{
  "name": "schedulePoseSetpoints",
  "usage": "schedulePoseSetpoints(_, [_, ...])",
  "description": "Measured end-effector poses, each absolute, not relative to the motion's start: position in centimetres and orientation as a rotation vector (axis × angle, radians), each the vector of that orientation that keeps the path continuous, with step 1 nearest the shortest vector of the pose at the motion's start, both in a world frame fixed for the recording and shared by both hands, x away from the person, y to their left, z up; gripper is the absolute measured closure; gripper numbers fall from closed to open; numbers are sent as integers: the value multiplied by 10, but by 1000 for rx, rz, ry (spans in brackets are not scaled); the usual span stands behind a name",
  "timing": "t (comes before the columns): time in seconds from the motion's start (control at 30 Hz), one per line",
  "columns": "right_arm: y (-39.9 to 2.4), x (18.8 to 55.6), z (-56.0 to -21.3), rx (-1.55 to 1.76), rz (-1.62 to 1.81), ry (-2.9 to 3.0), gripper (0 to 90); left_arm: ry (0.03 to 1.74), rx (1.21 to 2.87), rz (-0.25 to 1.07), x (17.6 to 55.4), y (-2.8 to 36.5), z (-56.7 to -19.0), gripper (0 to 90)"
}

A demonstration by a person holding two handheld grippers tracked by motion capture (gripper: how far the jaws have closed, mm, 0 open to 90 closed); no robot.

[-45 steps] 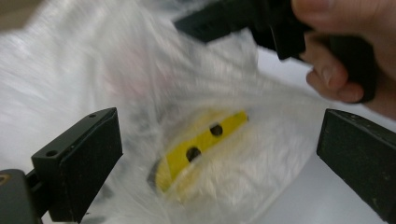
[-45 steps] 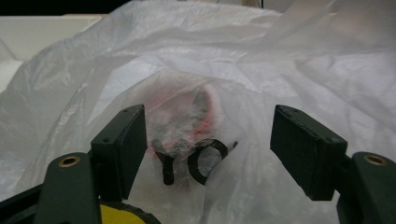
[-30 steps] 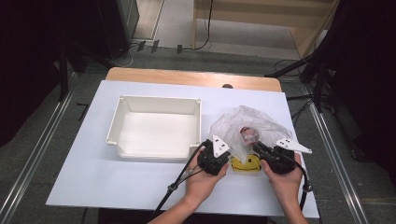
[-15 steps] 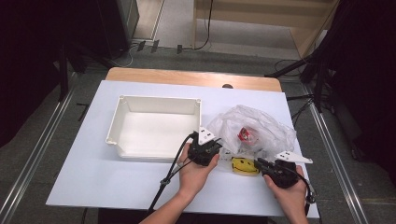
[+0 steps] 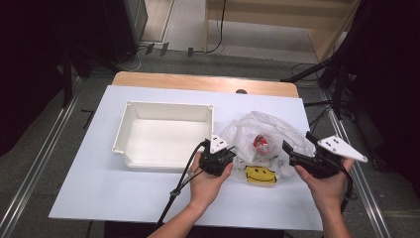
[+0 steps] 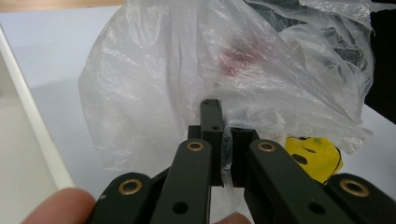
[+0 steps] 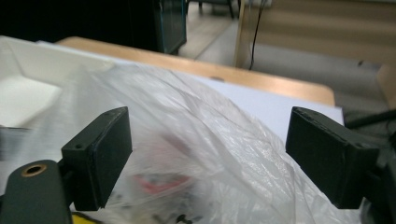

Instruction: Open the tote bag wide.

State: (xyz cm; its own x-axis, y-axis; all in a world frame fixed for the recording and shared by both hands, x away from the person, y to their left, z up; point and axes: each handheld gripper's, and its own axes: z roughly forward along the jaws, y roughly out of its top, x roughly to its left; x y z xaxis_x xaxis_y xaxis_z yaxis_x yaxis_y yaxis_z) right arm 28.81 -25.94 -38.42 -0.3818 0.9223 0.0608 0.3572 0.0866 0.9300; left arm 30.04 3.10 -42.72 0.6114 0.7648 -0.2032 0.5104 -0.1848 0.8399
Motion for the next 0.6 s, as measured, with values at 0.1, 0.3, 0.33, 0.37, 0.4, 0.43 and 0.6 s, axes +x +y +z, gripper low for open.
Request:
schedulePoseSetpoints(0.1, [-259,309,-399,1315,1228,1829,229,1024,1860,324,300,33,-427,897])
schedulePoseSetpoints(0.3, [-255,333,-413,1328,1204,1858,849,1035,1849,304,300,37,-431,900])
schedulePoseSetpoints(0.33, [-255,338,-413,1333,1208,1853,889,1037,1855,297,299,37,-433,900])
schedulePoseSetpoints(0.37, [-256,343,-413,1344,1211,1847,900,1040,1861,290,298,36,-436,900])
schedulePoseSetpoints(0.4, [-256,348,-413,1352,1220,1844,900,1039,1872,283,296,35,-439,900])
schedulePoseSetpoints(0.43, [-256,354,-413,1365,1224,1850,900,1035,1885,275,295,34,-443,900])
schedulePoseSetpoints(0.6, [-253,384,-419,1406,1207,1897,900,1050,1935,269,288,30,-460,900])
